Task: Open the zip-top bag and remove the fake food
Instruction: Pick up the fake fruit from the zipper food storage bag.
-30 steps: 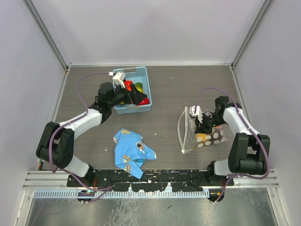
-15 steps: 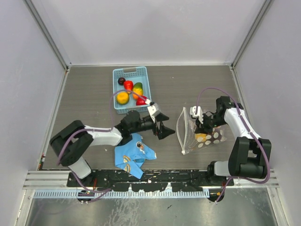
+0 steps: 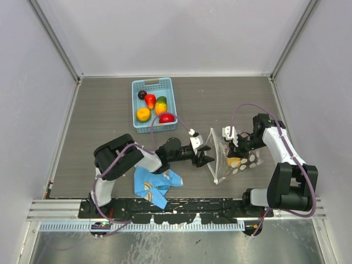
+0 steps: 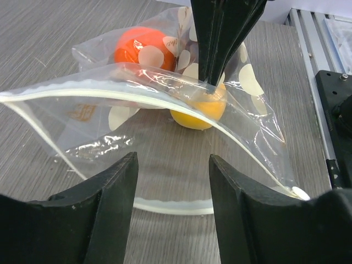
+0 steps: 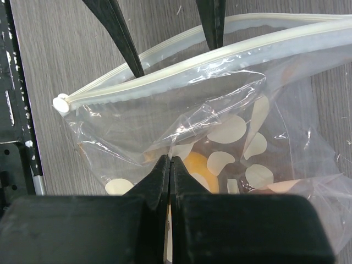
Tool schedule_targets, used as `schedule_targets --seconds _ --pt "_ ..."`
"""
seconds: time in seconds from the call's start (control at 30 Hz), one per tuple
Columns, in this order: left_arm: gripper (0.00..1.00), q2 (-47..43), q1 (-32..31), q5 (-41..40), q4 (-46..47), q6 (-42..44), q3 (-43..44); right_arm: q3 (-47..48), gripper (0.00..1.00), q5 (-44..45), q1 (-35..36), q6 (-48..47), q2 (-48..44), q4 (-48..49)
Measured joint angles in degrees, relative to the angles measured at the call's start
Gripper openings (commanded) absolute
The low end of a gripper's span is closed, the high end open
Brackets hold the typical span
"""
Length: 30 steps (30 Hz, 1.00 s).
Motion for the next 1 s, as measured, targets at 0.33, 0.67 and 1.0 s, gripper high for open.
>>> schedule_targets --seconds 0.33,0.67,1.0 --pt "0.57 3.7 -2.0 -0.6 1.0 4.6 1.8 3.8 0.40 -0.8 -2.2 -2.5 -0.1 -5.0" --pt "0.60 6.0 -2.6 -0.1 1.0 4.9 2.5 5.3 0.40 6.1 -9.2 -6.0 -4.6 -9.4" --pt "0.63 6.9 -3.5 -0.1 1.0 6.1 2.5 -1.8 0.39 9.8 -9.2 -15.2 -4.0 -7.6"
